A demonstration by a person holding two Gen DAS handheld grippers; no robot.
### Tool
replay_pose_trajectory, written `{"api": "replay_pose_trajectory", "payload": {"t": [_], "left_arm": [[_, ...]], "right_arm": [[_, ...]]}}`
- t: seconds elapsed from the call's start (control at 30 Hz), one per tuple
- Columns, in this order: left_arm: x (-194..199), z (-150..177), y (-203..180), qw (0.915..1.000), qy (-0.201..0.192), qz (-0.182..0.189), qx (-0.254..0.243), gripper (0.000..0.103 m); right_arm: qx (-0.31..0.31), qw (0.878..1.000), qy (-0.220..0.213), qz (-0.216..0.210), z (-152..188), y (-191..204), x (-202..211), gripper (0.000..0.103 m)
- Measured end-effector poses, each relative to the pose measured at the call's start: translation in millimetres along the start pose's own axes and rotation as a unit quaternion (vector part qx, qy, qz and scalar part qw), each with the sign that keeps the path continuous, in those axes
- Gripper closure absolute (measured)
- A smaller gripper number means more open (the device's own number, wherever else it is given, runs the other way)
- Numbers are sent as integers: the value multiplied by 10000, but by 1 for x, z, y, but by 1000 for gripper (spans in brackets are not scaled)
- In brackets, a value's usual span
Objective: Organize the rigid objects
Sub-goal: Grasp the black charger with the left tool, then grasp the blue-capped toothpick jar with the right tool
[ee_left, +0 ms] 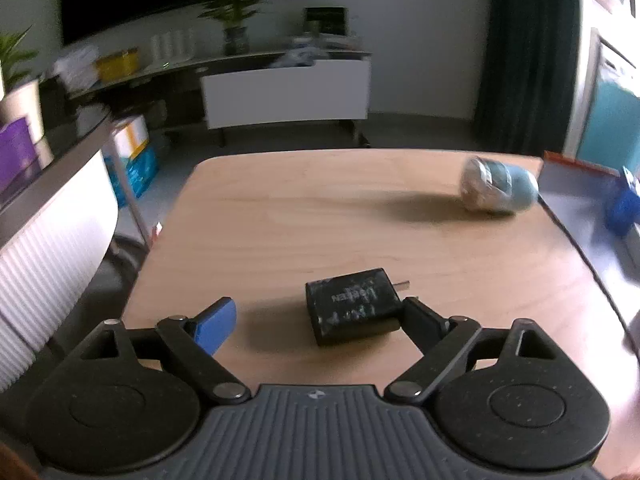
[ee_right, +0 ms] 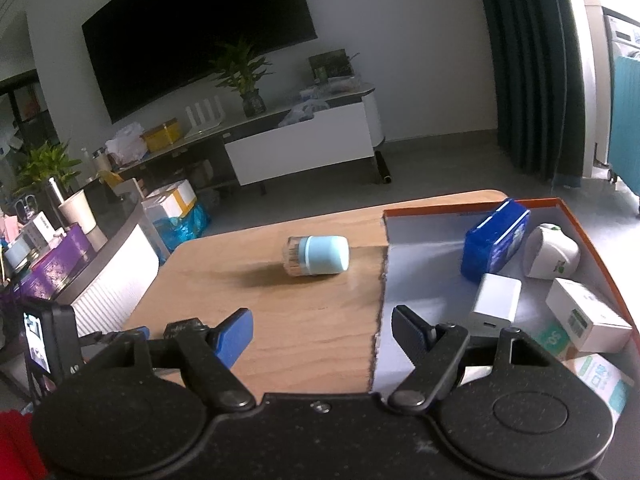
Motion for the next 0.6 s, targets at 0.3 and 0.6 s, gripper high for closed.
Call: {"api": "replay_pose_trajectory", "payload": {"t": [0.3,0.6], "left_arm": [[-12,-6,-26,9989,-100,-339,294,0],[-5,-9,-15,9992,-15,57,391,41]], "right_arm": [[281,9995,116,29,-2,23,-9,13],[392,9987,310,117,-14,33,-36,13]]}}
Point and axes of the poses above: each gripper's, at about its wrist camera, not at the fingertips, and x roughly against the way its jaws point, y to its left, z to its underside, the point moved 4 cm from there along -x, roughly the way its jaws point, and after that the axes turned 15 degrees about y, right-handed, at the moved point
